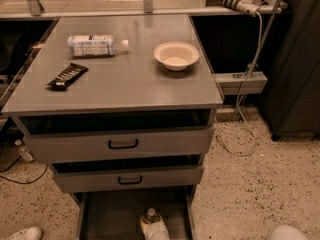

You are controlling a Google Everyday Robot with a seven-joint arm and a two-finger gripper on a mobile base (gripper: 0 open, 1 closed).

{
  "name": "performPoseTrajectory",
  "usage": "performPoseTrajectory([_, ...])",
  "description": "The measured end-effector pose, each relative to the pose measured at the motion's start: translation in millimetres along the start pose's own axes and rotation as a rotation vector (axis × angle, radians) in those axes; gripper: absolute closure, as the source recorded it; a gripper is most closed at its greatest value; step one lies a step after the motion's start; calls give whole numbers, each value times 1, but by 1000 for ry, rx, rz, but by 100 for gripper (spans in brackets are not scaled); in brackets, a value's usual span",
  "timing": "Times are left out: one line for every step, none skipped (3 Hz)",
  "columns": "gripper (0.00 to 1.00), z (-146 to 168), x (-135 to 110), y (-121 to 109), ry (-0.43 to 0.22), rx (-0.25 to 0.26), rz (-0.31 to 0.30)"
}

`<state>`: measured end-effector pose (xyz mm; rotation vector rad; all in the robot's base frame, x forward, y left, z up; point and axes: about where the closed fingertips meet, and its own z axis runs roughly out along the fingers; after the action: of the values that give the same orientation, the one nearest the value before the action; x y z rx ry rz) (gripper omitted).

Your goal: Place water bottle into bottom drawer

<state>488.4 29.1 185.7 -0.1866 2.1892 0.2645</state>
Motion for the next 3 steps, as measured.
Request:
performPoseTrajectory([81, 0, 0, 0, 0, 0, 0])
performPoseTrajectory([58, 0, 0, 0, 0, 0, 0])
performPoseTrajectory([34, 0, 0, 0, 0, 0, 0])
